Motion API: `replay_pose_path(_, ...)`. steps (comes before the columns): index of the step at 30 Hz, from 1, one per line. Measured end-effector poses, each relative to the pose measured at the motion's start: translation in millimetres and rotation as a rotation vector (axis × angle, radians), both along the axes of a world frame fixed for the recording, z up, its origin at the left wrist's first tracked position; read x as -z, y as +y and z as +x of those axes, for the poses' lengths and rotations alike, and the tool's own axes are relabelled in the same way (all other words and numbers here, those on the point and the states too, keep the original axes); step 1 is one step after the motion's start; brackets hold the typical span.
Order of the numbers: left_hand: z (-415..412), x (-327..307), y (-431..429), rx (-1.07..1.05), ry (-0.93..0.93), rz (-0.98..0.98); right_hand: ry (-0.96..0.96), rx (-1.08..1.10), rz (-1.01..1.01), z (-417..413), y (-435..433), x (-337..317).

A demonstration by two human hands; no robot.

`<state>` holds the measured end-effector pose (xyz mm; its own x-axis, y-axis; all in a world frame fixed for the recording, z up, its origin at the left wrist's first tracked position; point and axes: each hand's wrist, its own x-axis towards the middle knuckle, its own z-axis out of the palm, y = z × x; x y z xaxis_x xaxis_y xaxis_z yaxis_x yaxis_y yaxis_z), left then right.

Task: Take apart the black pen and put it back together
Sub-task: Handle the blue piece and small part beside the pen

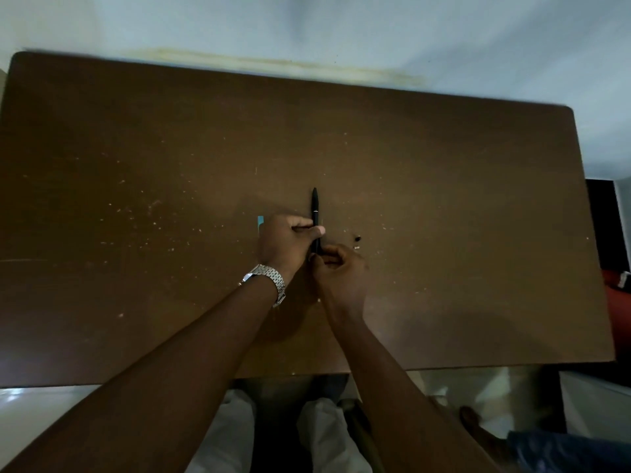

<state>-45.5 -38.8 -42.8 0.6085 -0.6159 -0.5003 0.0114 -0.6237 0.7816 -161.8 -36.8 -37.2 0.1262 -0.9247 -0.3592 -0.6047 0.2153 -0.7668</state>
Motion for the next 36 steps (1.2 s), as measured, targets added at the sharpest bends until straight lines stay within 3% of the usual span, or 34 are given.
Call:
replay_pose_path(12,-1,-8,3,-0.023,0.010,-0.009,-0.059,0.026,0.057,-3,0,-1)
replay_pose_path(15,5,-11,12,-0.065,0.034,-0.046,-0.078,0.009,-0.043,-4,8,-4)
replay_pose_path(18,16,-15,29,-0.118,-0.040,-0.070,-0.110,-0.153,-0.140,0,20,-5)
replay_pose_path(21,35,-16,45,-0.240,-0.078,-0.041,-0.054,-0.305,-0.114,13,31,-3)
replay_pose_path(25,61,-14,57,-0.398,-0.014,-0.003,0.041,-0.343,-0.079,36,34,1)
replay_pose_path(32,66,-8,61,-0.318,0.145,0.055,0.268,-0.398,0.022,66,21,5)
replay_pose_path(36,63,-8,58,-0.259,0.137,0.063,0.281,-0.323,0.034,72,14,5)
